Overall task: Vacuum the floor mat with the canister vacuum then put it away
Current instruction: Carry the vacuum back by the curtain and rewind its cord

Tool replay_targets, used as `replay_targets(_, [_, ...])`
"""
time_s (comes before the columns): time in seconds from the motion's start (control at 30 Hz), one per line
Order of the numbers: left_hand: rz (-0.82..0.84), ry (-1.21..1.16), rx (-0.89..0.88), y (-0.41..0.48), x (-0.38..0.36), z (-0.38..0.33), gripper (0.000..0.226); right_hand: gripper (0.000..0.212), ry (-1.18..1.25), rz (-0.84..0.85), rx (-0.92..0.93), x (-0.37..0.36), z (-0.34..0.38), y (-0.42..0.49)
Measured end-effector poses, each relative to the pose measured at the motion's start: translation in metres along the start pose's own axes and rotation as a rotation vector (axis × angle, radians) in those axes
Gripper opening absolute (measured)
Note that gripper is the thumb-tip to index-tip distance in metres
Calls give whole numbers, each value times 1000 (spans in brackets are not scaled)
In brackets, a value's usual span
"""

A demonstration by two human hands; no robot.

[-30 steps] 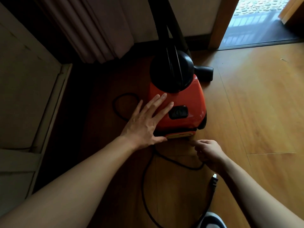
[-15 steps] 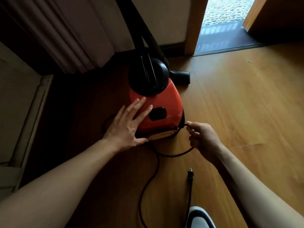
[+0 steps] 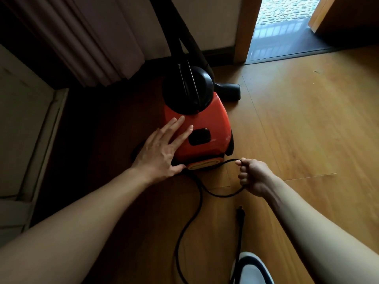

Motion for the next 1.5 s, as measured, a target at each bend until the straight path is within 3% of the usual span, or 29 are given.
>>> replay_targets(0.1, [-7,-12,-4,1,1,1,112,30,262,15,95,-3,21,-5])
replay_targets(0.17, [-7,-20,-2,1,0,1,112,31,235,84,205,-7,41,-22])
replay_targets(0.4, [5,-28,-8,2,3,1,100,38,-367,338,569,-79,80,-105])
replay_targets(0.57, [38,-98,11,4,7,4,80,33,-774,485,649,-158,18,-114])
replay_targets(0.67, [64,-145,-4,5,10,7,76,30,-879,447,583,-166,-16,-85])
replay_targets(0.77, [62,-99,-15,4,8,6,74,34,-729,468,435,-171,-42,-65])
replay_targets(0.93, [27,-26,-52,1,-2,6,103,43,-521,370,115,-166,-71,-30])
replay_targets(1.07, [26,-17,-55,2,-6,7,111,37,-421,300,16,-138,-72,-10])
replay_targets(1.2, [9,-28,-66,2,-5,8,112,32,-406,207,17,-98,-58,6])
replay_targets(1.4, [17,-19,-75,3,-3,10,111,18,-501,221,140,-57,-12,11])
replay_targets(1.5, [4,-24,-73,4,-3,8,110,27,-584,192,200,-36,5,16])
Point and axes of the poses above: each hand's wrist, its own y-axis towards the middle knuckle, its own x-axis out of the back of the hand, z = x × y, the point moved 10 cm from there along y, towards the middle knuckle, and after that the axes turned 4 degrees about -y, right-handed, at the moved point
